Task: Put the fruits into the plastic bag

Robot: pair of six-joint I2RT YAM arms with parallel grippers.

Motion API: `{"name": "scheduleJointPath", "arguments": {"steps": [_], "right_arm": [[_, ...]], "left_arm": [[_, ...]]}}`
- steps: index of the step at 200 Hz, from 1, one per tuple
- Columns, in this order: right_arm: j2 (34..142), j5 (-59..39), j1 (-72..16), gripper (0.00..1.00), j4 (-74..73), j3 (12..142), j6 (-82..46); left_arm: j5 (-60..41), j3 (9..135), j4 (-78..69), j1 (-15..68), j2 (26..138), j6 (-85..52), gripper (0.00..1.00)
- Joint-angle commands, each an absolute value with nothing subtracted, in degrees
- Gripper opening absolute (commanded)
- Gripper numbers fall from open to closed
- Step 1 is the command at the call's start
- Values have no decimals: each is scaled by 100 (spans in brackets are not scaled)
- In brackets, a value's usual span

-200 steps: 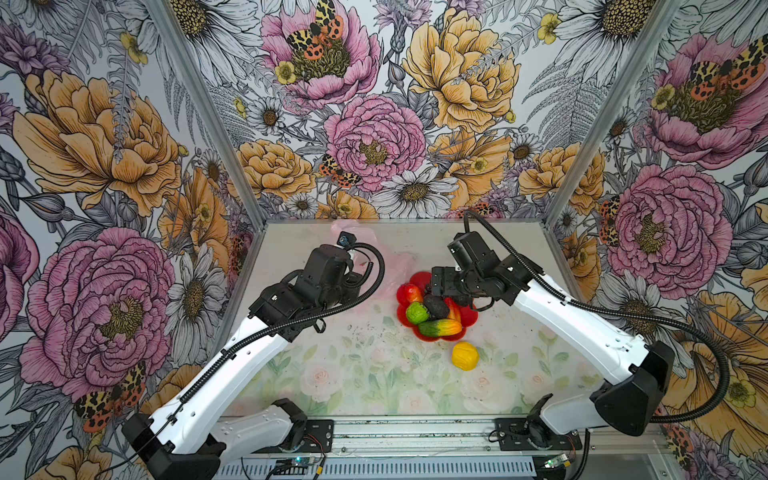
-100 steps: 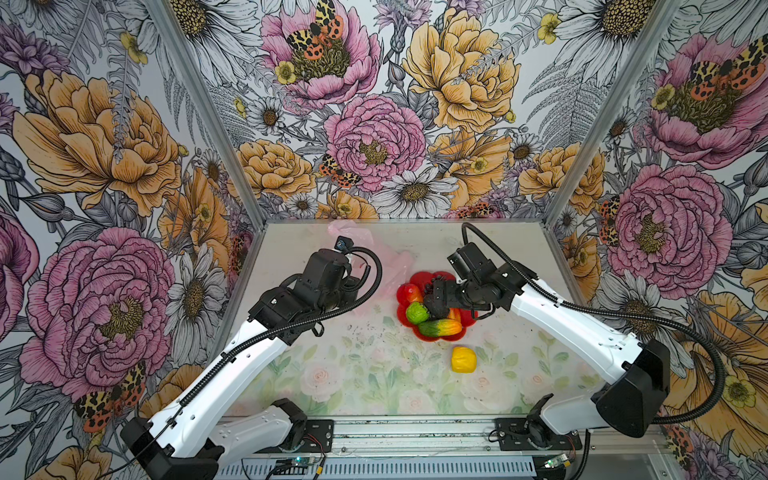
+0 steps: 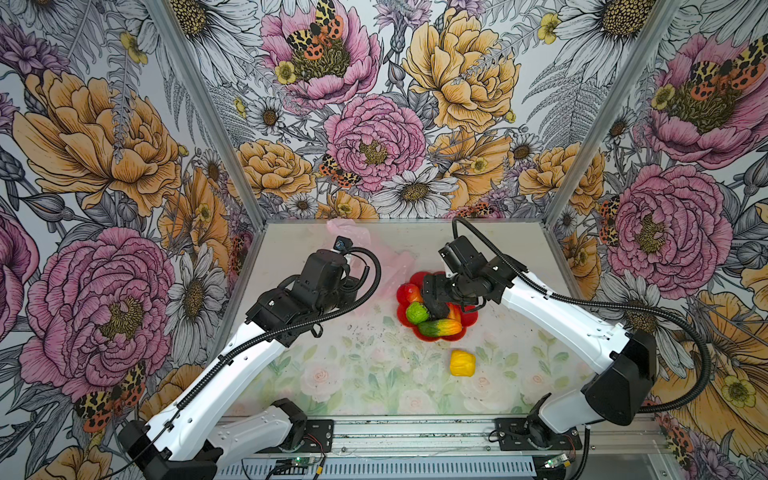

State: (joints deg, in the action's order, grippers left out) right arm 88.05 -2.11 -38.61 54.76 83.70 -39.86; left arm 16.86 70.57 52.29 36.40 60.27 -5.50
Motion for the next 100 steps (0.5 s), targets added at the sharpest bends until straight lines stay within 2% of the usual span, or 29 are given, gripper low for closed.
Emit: {"name": "scheduleJointPath", "arguments": {"steps": [1, 65, 100], "right_arm": [[9313, -623, -3950, 99, 4805, 9141, -3938], [11455, -1460, -4295, 100, 4632, 12259, -3164], [12475, -1644, -4420, 100, 4785, 13247, -2949]], "left_arm": [[1522, 7134, 5145, 3751, 5812, -346, 0], [1564, 7307, 5343, 4050, 5827, -62, 0], [1631, 7451, 5417, 4117, 5888, -14, 0]]}}
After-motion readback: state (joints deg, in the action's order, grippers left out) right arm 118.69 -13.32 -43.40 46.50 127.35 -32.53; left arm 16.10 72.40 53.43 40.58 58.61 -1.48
